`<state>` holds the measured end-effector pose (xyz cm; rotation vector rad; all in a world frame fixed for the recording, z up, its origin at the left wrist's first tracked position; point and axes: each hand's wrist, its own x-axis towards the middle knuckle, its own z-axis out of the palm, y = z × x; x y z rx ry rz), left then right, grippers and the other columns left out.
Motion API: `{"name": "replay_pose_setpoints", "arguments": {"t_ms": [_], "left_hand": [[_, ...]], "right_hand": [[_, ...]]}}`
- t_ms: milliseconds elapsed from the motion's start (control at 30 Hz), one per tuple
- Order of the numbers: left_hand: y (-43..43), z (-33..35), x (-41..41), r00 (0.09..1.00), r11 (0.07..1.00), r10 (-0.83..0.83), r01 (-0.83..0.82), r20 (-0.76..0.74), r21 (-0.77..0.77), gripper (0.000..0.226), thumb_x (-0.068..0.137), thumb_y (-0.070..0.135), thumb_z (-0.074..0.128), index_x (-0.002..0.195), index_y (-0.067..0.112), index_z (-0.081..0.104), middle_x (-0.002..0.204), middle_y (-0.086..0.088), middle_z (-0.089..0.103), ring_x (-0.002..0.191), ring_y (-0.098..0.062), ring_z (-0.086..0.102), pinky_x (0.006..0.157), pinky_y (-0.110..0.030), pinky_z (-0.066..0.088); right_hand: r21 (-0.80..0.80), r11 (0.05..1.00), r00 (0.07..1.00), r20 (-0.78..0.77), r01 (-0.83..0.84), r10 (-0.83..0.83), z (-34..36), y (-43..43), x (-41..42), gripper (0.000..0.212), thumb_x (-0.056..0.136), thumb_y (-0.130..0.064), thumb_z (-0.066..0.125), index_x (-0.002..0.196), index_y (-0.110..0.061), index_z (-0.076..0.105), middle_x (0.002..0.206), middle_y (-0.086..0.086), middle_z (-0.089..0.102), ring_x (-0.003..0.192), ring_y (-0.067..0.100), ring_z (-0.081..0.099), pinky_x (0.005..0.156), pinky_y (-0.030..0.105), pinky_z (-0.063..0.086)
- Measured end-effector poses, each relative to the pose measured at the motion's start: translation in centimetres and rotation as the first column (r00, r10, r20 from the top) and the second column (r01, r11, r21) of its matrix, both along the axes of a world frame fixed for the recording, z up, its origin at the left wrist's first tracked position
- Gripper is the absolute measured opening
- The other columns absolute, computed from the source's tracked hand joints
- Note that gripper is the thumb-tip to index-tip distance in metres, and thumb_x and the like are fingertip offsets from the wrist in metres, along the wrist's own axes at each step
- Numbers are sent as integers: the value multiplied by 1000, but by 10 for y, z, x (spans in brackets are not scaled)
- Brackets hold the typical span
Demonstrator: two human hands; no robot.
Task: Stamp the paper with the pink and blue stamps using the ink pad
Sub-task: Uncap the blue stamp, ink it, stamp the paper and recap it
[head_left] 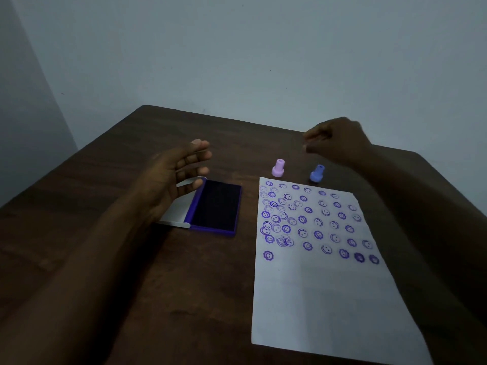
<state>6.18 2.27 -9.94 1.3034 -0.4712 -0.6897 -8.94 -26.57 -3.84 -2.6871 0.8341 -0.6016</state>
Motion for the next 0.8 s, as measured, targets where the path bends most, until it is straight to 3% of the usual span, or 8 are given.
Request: {"name": "replay_pose_setpoints", "arguments": {"t_ms": [200,300,400,467,500,567,667,800], "left_hand": [[1,0,0,1000,1000,-17,17,3,-7,42,70,50,67,107,31,73,100,10,79,77,-3,73,60,-20,58],[3,0,0,1000,1000,-21,21,1,-3,42,71,51,67,108,31,73,101,10,79,78,-3,73,60,-20,58],[5,1,0,1000,1000,-19,19,-3,0,45,71,50,68,111,31,72,103,10,78,80,-4,73,61,-21,58],[6,1,-1,1000,1000,-16,16,-2,-9,47,69,50,69,112,31,72,105,8,78,82,-4,73,62,-21,57],[6,2,-3,1000,1000,-18,18,3,-10,49,68,50,70,113,31,72,107,8,77,83,-5,73,63,-21,57],[4,3,-5,999,999,-32,32,20,2,50,66,48,73,113,31,71,110,7,76,87,-6,73,65,-21,57],[3,4,-7,996,996,-89,89,27,0,44,65,38,77,109,32,73,108,8,78,89,-7,73,68,-20,58],[3,1,-10,990,989,-137,138,29,-51,36,66,25,79,102,29,77,105,4,79,90,-9,74,69,-19,57]], "right_hand": [[144,986,981,-183,89,-62,-24,-18,-22,19,69,-29,83,83,-18,78,81,-9,71,85,13,65,75,27,46],[173,980,977,-203,96,-60,-41,-20,-23,14,72,-26,83,78,-16,74,74,-6,67,79,16,62,64,20,44],[156,987,997,-71,40,-29,-37,-14,-23,13,74,-21,81,65,-24,72,68,-8,68,66,11,58,47,3,36],[187,982,987,161,-19,-11,-25,2,-20,9,73,-29,82,79,-23,79,73,-2,74,65,8,62,57,7,43],[286,953,963,269,-97,18,-18,14,-19,16,72,-32,82,84,-22,80,73,-2,76,65,8,64,63,13,48],[572,740,899,426,-354,101,-9,45,-13,17,76,-28,81,89,-18,79,77,2,78,66,12,68,64,22,57],[741,452,864,469,-497,181,-12,87,-1,16,82,-15,76,98,-13,76,84,8,77,71,17,71,68,25,60],[793,328,858,480,-514,184,-25,119,10,15,85,-10,72,100,-13,75,88,8,78,80,16,74,74,26,61]]}}
